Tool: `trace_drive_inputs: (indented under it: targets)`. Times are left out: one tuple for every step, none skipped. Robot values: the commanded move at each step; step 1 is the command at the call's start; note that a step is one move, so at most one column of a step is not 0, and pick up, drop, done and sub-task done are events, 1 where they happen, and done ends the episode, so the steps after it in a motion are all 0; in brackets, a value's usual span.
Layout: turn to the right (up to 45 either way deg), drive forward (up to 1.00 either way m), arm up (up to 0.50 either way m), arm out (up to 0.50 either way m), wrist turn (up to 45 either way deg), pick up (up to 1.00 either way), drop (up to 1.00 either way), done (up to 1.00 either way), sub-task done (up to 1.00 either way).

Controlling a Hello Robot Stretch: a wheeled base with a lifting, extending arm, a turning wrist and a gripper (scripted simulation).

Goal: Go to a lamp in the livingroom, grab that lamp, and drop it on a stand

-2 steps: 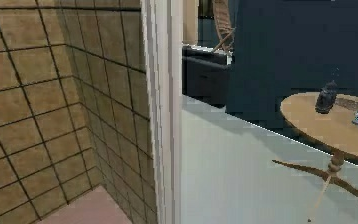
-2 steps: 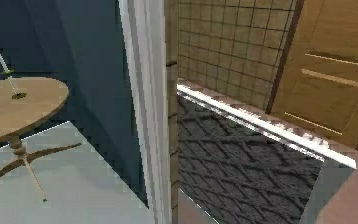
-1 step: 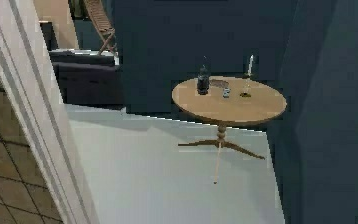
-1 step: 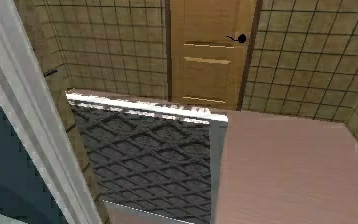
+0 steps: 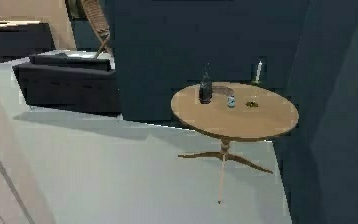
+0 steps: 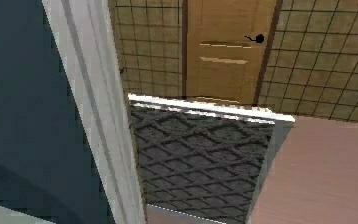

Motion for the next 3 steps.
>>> trace_drive_inputs:
  targets:
    - [18.0,0.00,0.00,0.00,0.0,0.00,0.00,0.00,0.00]
    - [0.0,0.80,0.00,0.00,0.0,0.00,0.00,0.00,0.00]
    - [-45.0,0.00,0.00,0.00,0.0,0.00,0.00,0.00,0.00]
